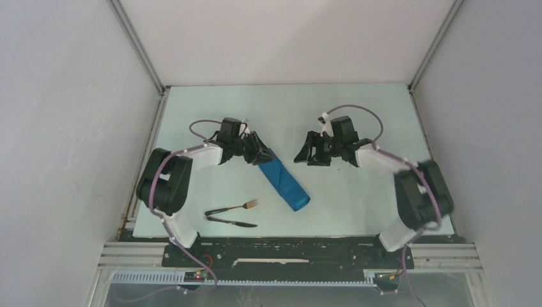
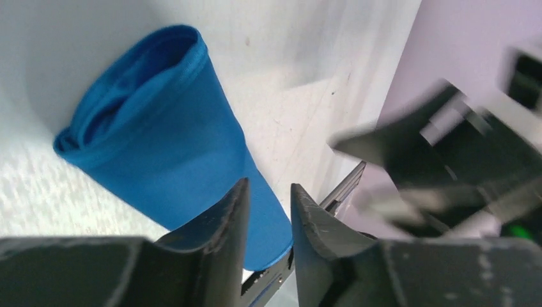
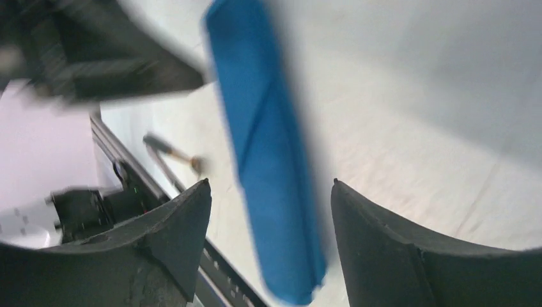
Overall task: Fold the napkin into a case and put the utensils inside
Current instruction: Turn over the smaller rectangle-folded napkin at the center of the board.
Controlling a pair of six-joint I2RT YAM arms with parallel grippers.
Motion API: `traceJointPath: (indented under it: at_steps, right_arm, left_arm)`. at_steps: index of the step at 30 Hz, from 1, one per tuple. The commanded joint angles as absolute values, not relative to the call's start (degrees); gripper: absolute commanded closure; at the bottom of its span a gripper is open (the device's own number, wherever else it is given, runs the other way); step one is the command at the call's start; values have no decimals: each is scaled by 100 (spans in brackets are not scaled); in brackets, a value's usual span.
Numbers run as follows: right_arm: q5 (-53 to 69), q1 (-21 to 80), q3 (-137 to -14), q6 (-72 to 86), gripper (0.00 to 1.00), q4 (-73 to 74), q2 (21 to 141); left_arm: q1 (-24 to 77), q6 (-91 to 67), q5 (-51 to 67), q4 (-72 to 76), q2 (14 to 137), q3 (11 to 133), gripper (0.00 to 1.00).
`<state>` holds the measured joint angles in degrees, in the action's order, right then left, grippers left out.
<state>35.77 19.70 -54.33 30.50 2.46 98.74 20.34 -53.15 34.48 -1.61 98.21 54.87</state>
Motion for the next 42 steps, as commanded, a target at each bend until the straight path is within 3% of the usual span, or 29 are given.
traceJointPath:
  at_steps: [1,6,15,19,23,26,35,42]
  right_arm:
    - [2203,3096,-5370,2162,23,2255,8302]
    - [3396,4172,-4575,3462,24,160,8099]
    - [4970,3459,-3291,4719,22,-3263,9758]
    - [5164,3363,-3055,4727,21,-3314,9614]
    - [5020,3464,-3523,4359,14,-2305,8980]
    - [5023,3423,-3900,4242,12,-2082,9152]
    - [4868,3521,-3772,4498,12,-2691,9970]
    - [3658,3994,-3680,3751,11,-934,8898]
  left_arm:
    - [2031,-5869,3738,836,10232,5781,70]
    - [2022,-5979,3661,1023,10741,5946,78]
    - [1987,-5660,3327,910,11483,5962,81]
    - [1993,-5415,3249,733,11576,6022,78]
    - [2000,-5090,3117,543,11120,6130,61]
    - [1995,-5029,3275,344,10828,6351,53]
    - [1997,-5412,2741,418,11050,5937,48]
    - [2039,-5310,2262,236,10798,5826,42]
